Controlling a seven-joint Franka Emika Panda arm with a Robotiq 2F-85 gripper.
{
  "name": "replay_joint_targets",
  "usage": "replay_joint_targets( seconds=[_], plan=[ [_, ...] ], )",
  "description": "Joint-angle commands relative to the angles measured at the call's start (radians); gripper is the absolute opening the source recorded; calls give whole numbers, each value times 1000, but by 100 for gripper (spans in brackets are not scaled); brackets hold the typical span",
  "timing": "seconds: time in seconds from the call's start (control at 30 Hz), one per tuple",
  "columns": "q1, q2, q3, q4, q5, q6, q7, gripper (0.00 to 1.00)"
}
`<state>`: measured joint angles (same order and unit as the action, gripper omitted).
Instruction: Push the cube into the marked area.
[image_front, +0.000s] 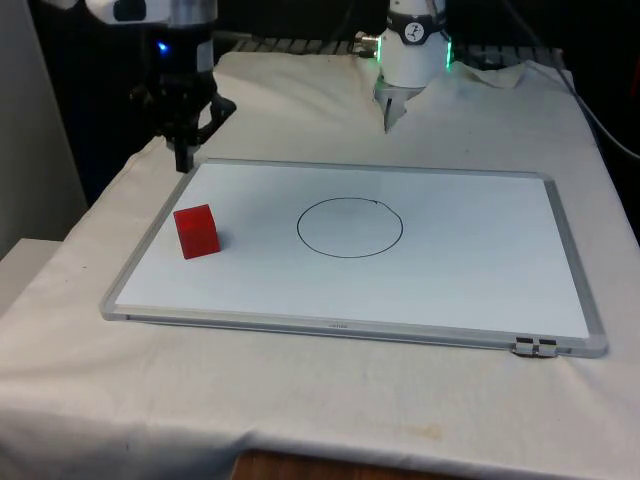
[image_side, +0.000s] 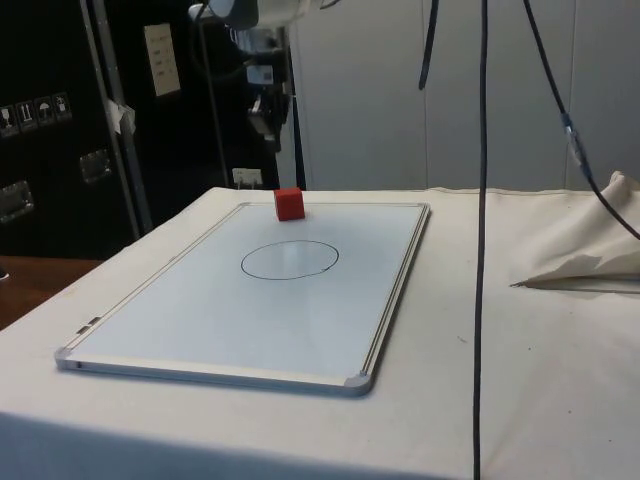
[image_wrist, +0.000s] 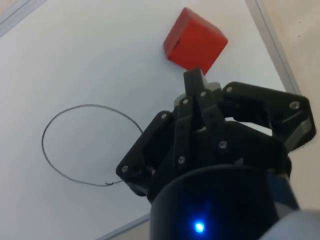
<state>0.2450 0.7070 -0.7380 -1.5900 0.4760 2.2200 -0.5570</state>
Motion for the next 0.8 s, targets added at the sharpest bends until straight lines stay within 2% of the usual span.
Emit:
replay_joint_targets(
  seconds=[0.0, 0.2, 0.23, 0.27, 0.47, 0.77],
  plan=[
    [-14, 17, 3, 16, 14, 0, -11, 0],
    [-25, 79, -26, 52, 64, 4, -41, 0],
    [-14, 73, -34, 44, 61, 1, -37, 0],
    [-26, 86, -30, 57, 70, 5, -44, 0],
    [-40, 143, -49, 78, 120, 29, -72, 0],
    [-52, 207, -65, 85, 195, 74, -96, 0]
  ],
)
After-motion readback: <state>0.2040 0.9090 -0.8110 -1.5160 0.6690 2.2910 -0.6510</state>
